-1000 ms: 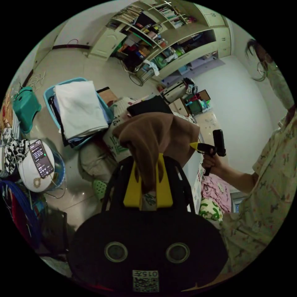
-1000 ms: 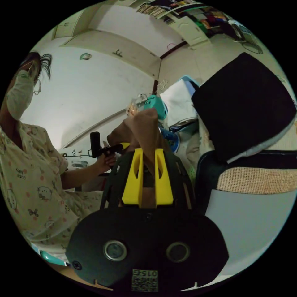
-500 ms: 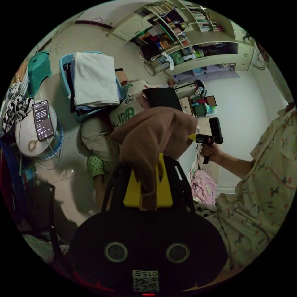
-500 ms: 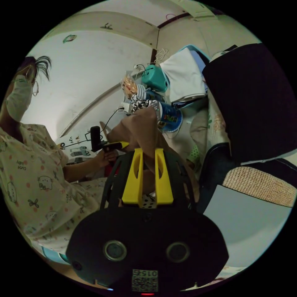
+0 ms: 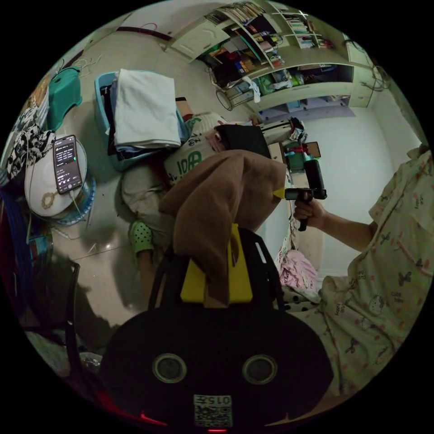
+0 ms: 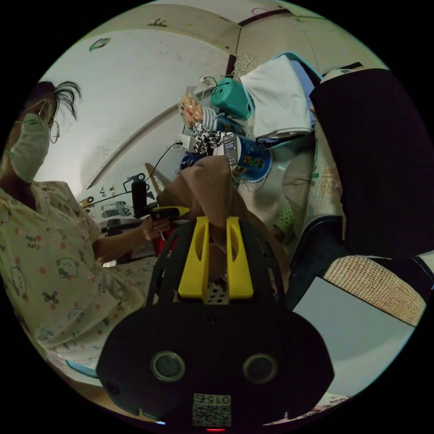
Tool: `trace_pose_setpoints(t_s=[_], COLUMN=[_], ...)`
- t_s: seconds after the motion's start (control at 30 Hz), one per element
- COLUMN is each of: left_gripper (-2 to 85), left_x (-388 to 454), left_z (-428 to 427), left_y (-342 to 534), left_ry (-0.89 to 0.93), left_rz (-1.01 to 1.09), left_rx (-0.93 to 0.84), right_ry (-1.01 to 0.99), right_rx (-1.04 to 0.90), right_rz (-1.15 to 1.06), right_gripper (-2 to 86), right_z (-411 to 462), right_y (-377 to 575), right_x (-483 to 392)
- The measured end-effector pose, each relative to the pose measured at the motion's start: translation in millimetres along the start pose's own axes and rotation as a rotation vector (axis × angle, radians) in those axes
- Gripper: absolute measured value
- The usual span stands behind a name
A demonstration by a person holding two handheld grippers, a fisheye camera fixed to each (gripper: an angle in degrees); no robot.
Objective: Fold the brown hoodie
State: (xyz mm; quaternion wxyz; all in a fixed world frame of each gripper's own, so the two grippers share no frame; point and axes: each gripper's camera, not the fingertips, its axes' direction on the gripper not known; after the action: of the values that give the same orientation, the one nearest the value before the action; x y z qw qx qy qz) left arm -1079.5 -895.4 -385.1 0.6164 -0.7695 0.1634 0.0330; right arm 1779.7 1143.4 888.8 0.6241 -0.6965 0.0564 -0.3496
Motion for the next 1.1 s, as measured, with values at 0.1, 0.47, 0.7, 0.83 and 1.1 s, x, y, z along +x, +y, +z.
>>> trace_pose_setpoints(t_s=[0.1, 0.47, 0.7, 0.83, 1.1], left_gripper=[5.5, 5.6, 5.0, 4.9, 4.1], left_x=[10, 67, 66, 79, 94], left_z=[-7, 2, 100, 145, 200], left_y=[17, 78, 122, 148, 206], left_ry=[-0.002, 0.128, 0.509, 0.656, 0.893], left_rz=[0.001, 0.177, 0.051, -0.060, -0.319], left_rx=[0.009, 0.212, 0.371, 0.332, 0.289], right_ry=[-0.007, -0.145, -0.204, -0.151, -0.223], right_rx=[0.009, 0.198, 0.366, 0.424, 0.505], right_rz=[-0.006, 0.025, 0.071, 0.117, 0.126], right_gripper=[6.4, 6.4, 6.5, 6.4, 6.4], right_z=[3, -66, -112, -132, -157], right_y=[14, 132, 201, 241, 311], right_x=[8, 67, 142, 182, 233])
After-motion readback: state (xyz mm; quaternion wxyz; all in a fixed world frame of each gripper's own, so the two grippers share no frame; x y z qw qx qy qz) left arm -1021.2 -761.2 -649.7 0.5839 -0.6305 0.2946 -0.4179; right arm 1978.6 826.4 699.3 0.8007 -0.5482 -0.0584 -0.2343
